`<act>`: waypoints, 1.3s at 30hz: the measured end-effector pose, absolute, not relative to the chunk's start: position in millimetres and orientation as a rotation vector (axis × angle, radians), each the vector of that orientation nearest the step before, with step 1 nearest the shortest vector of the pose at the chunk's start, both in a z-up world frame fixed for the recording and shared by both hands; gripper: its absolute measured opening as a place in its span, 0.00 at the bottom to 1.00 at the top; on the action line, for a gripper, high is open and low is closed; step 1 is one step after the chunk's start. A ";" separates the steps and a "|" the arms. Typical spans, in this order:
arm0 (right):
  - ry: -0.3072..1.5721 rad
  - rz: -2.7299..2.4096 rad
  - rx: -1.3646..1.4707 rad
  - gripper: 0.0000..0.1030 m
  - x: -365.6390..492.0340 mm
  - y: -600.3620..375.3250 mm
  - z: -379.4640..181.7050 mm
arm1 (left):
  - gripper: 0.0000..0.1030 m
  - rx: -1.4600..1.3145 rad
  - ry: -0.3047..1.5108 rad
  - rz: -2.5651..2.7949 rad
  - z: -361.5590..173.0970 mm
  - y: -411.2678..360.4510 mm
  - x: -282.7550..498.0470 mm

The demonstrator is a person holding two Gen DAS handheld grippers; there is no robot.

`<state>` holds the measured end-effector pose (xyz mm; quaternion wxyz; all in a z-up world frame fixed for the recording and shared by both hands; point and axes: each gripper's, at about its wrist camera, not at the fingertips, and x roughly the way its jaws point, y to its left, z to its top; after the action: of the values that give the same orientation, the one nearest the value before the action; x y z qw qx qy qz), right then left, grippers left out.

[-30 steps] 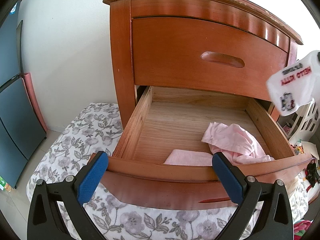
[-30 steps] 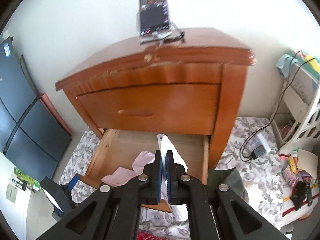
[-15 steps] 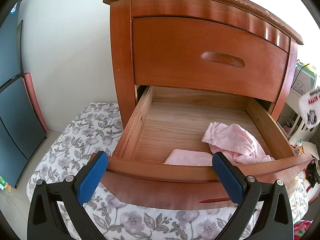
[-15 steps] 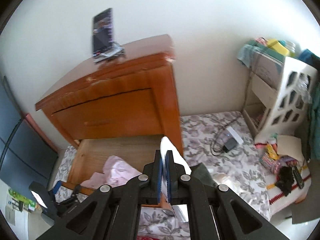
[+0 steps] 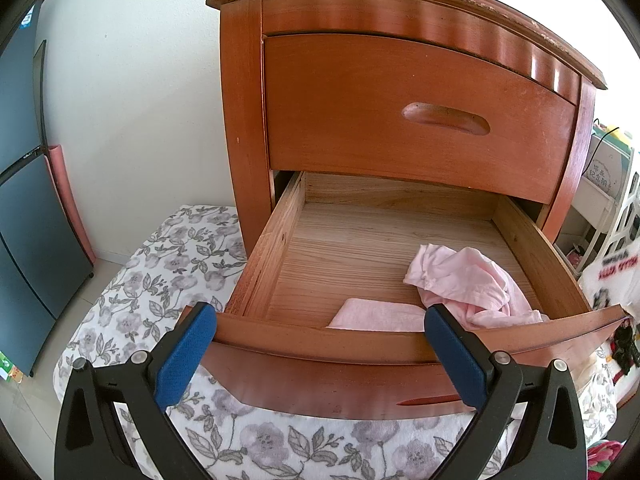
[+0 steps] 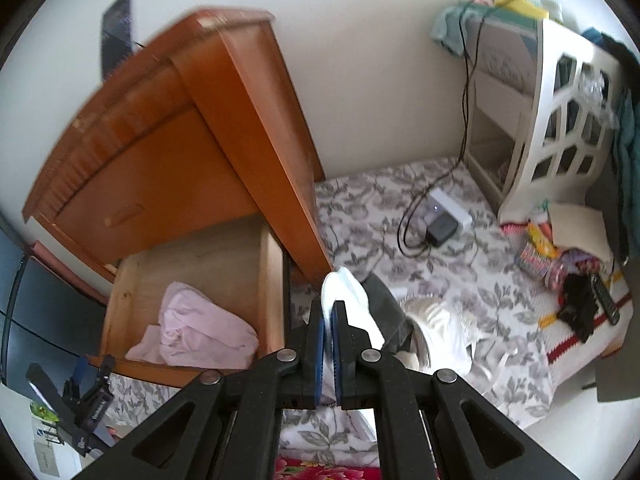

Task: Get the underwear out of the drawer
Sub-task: 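Carry the white garment over the bed with the right gripper, then open the right gripper to drop the white garment on the pile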

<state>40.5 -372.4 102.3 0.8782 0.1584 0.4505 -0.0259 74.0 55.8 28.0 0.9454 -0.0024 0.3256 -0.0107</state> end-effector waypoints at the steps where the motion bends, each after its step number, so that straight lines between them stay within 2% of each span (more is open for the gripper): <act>1: 0.954 -0.055 0.335 0.04 42.3 -373.6 95.4 | 1.00 -0.005 0.663 -0.022 27.9 55.8 74.2; 10: 1.128 -0.145 0.373 0.04 52.0 -400.6 15.6 | 1.00 -0.005 0.663 -0.022 28.0 55.8 73.9; 13: 1.171 -0.197 0.359 0.07 50.2 -410.0 -4.5 | 1.00 -0.005 0.663 -0.022 27.9 55.8 73.9; 22: 1.226 -0.262 0.357 0.07 45.9 -424.6 -28.6 | 1.00 -0.005 0.663 -0.022 27.9 55.8 73.8; 24: 1.233 -0.266 0.358 0.20 45.7 -425.8 -31.0 | 1.00 -0.005 0.663 -0.022 27.9 55.8 74.3; 26: 1.234 -0.274 0.352 0.43 45.5 -426.8 -32.4 | 1.00 -0.005 0.663 -0.022 27.9 55.8 73.8; 28: 1.230 -0.274 0.347 0.49 45.0 -426.7 -31.6 | 1.00 -0.005 0.663 -0.022 27.9 55.8 74.1; 30: 1.228 -0.267 0.351 0.50 44.6 -426.5 -30.7 | 1.00 -0.005 0.663 -0.022 27.9 55.8 73.9; 32: 1.224 -0.263 0.346 0.62 44.4 -424.9 -28.4 | 1.00 -0.005 0.663 -0.021 27.9 55.8 74.2; 36: 1.213 -0.259 0.332 0.78 45.1 -421.3 -24.3 | 1.00 -0.005 0.663 -0.022 27.9 55.8 74.3; 38: 1.211 -0.257 0.327 0.91 45.3 -420.1 -23.8 | 1.00 -0.005 0.663 -0.022 27.9 55.8 73.8; 39: 1.210 -0.258 0.323 0.95 45.2 -419.9 -24.0 | 1.00 -0.005 0.663 -0.022 27.9 55.8 74.3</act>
<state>45.2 -419.9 -24.0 0.8026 0.1505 0.5645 -0.1202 74.3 55.8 27.9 0.9455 -0.0024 0.3254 -0.0106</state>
